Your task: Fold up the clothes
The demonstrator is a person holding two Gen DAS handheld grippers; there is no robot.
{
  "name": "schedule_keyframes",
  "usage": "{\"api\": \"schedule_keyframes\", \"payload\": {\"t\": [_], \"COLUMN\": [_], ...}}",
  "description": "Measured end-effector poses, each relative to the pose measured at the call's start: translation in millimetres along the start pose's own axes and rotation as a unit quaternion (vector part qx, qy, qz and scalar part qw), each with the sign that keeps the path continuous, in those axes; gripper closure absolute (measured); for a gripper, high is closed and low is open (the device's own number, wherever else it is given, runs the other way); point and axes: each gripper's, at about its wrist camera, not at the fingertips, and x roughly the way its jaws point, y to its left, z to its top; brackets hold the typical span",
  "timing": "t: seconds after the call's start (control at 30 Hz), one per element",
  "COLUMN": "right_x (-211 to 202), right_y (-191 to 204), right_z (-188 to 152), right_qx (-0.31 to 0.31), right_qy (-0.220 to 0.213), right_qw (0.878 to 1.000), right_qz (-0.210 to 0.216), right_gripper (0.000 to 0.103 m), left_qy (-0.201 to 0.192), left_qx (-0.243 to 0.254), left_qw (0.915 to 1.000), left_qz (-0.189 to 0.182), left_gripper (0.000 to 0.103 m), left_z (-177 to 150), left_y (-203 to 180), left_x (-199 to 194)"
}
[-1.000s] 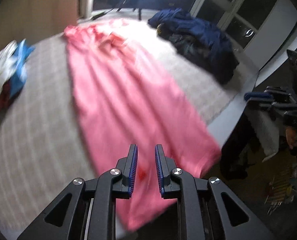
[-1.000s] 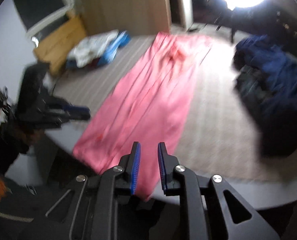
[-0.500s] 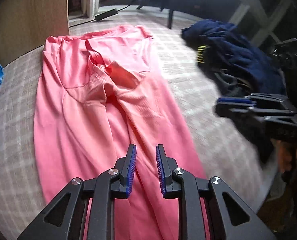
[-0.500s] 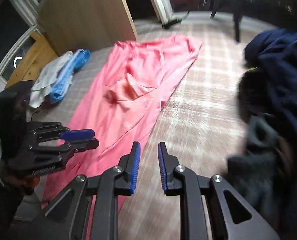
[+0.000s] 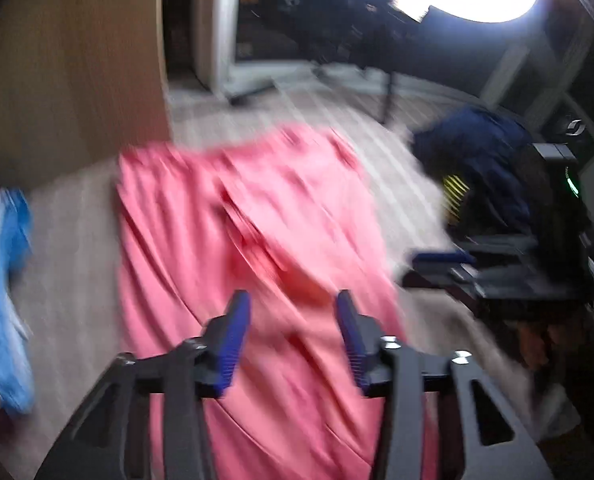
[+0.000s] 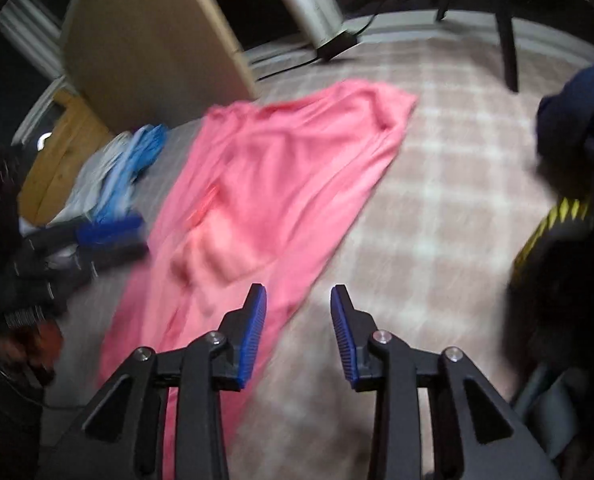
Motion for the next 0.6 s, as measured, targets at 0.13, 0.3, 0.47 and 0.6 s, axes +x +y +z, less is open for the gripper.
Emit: {"api": "schedule_keyframes", "payload": {"t": [0.13, 0.3, 0.47, 0.6], "right_x": [8.3, 21.3, 36.9, 44.3], "right_y": [-18.3, -42.0, -44.0, -40.5], "right_z": [24.2, 50.9, 69.1, 78.6], "right_qx": [0.016, 0.045, 0.047, 0.031], "right_qy": [-0.020, -0.036, -0.052, -0.066], "right_qw": [0.999, 0.998, 0.997, 0.996], "right_qz": [-0.023, -0.029, -0.032, -0.043], "right_gripper": [0.070, 0.070, 0.070, 0.070], "left_qy": [0.026, 0.047, 0.023, -0.003], "left_qx": [0.003, 0.010, -0.013, -0.009], "left_qw": [0.9996, 0.9988, 0.9996, 0.9999], "left_qz": [0.011, 0.009, -0.010, -0.003], "left_gripper": [0.058, 0.058, 0.082, 0.101], "left_z": [33.4, 38.5, 39.1, 39.5], "left_y": [15.0, 18.4, 22.1, 24.6], "left_x": [47.4, 82.6, 81.3, 74.0]}}
